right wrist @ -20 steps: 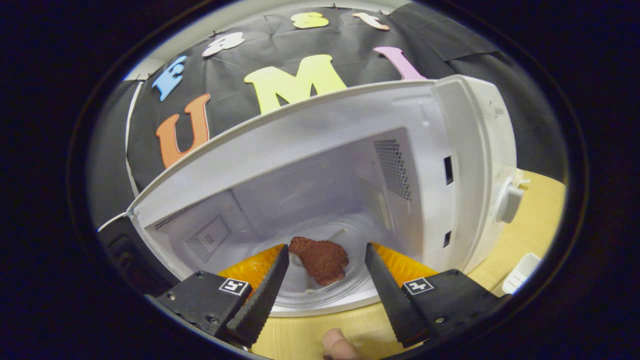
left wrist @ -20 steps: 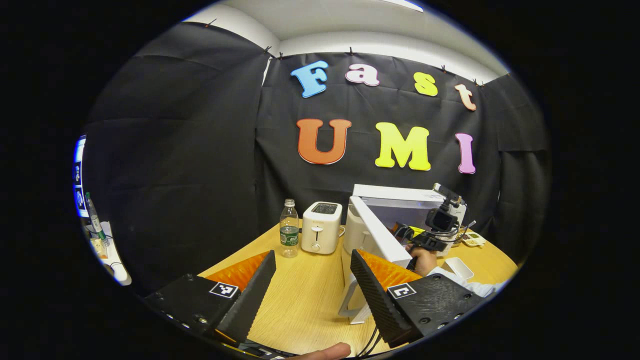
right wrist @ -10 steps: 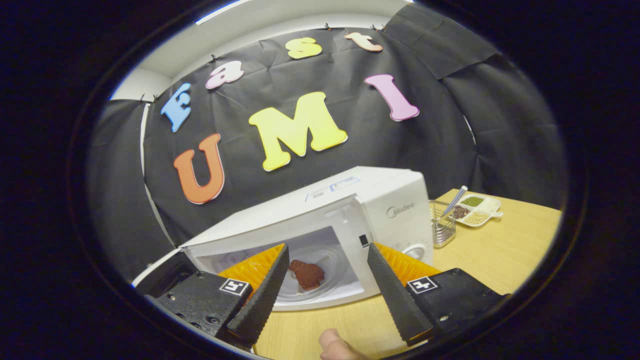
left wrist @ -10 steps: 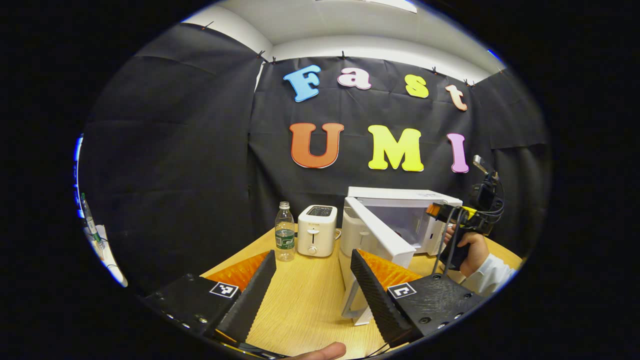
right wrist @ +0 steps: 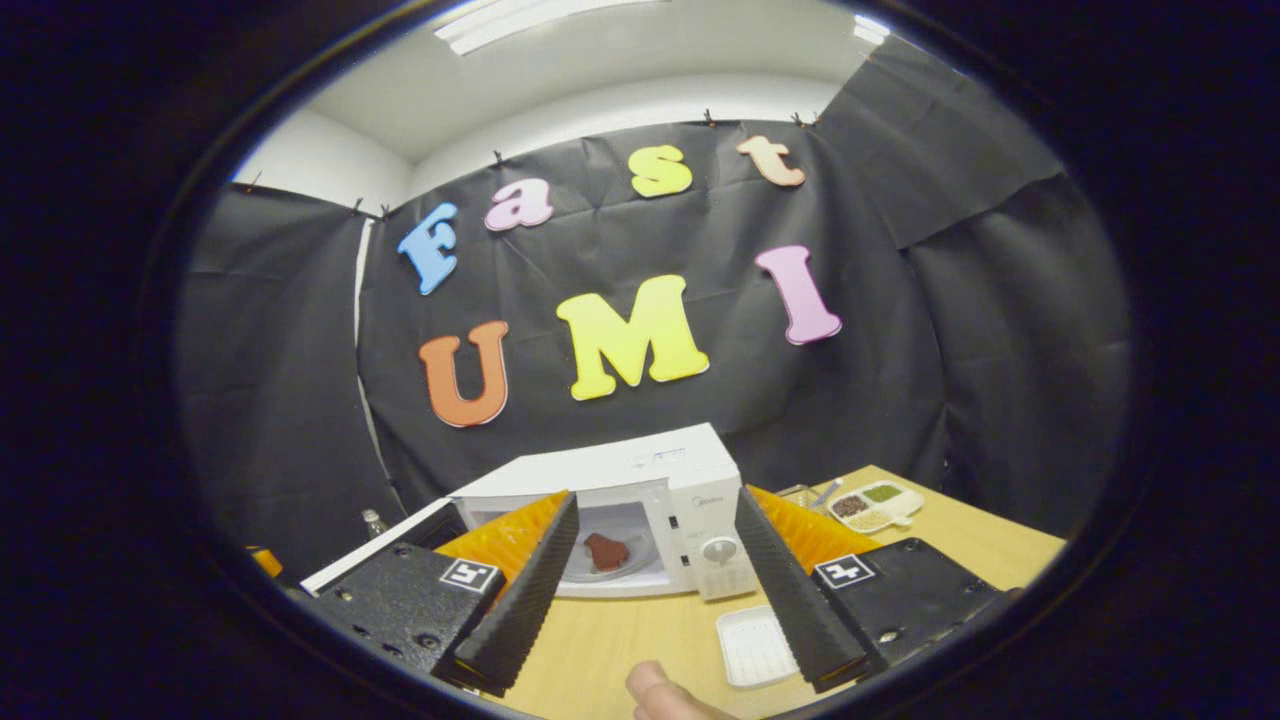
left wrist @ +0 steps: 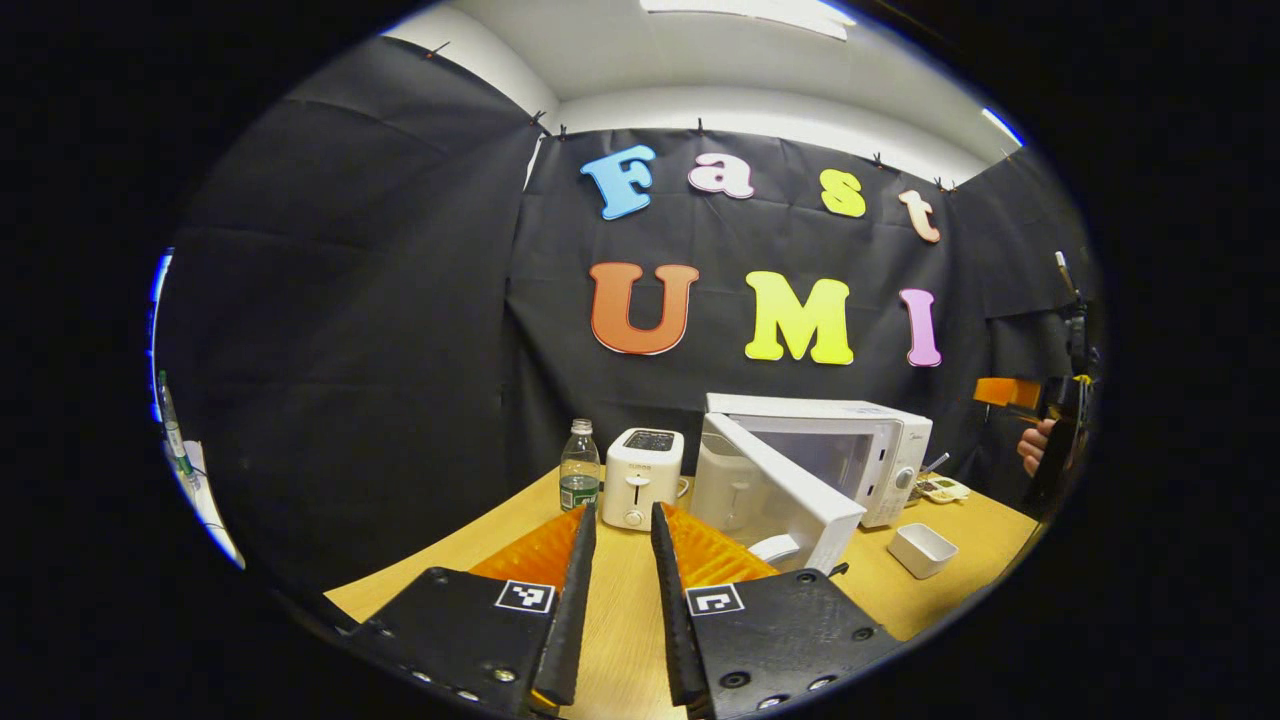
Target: Open the microwave oven with the left hand, put the food in, and close the microwave oven.
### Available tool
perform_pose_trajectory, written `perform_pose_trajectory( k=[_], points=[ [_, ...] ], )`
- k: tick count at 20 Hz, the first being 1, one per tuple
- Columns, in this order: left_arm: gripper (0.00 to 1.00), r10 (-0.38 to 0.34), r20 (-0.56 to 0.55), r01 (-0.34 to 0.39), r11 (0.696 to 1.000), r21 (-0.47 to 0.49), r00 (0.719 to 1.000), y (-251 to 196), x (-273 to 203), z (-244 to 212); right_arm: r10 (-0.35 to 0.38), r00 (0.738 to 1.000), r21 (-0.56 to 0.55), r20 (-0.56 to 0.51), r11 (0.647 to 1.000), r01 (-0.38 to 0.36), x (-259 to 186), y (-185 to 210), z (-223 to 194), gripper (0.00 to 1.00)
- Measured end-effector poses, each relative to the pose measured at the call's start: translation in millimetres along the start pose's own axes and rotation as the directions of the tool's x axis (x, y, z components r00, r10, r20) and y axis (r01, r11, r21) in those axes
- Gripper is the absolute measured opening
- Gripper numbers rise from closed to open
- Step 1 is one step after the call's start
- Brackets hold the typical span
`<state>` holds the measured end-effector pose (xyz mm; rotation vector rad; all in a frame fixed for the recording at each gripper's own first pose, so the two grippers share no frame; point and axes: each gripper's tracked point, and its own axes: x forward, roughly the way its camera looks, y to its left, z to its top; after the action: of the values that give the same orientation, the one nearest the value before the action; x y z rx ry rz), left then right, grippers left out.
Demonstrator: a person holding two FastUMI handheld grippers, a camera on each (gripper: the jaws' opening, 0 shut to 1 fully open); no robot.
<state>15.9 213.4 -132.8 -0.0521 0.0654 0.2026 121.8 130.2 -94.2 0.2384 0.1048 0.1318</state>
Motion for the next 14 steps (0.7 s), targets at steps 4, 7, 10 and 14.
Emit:
perform_pose_trajectory(
  k=[4,7,10,14],
  points=[
    [0.34,-0.040,-0.017,0.040,0.999,-0.003,0.999,-3,4,-17,0.014,1.000,-0.069,0.013,0.998,-0.013,-59,-10,19,1.00],
    [0.00,-0.038,-0.067,0.038,0.999,-0.001,0.997,0,30,-33,0.011,0.999,-0.130,0.037,0.992,-0.006,-97,-17,35,1.00],
    [0.00,-0.075,-0.100,0.077,0.997,0.019,0.992,-11,45,-51,0.002,0.999,-0.135,0.045,0.991,0.004,-126,-29,47,1.00],
    [0.00,-0.108,-0.138,0.116,0.992,0.055,0.985,-29,50,-72,-0.034,0.999,-0.115,0.015,0.993,0.035,-153,-56,50,1.00]
  ],
)
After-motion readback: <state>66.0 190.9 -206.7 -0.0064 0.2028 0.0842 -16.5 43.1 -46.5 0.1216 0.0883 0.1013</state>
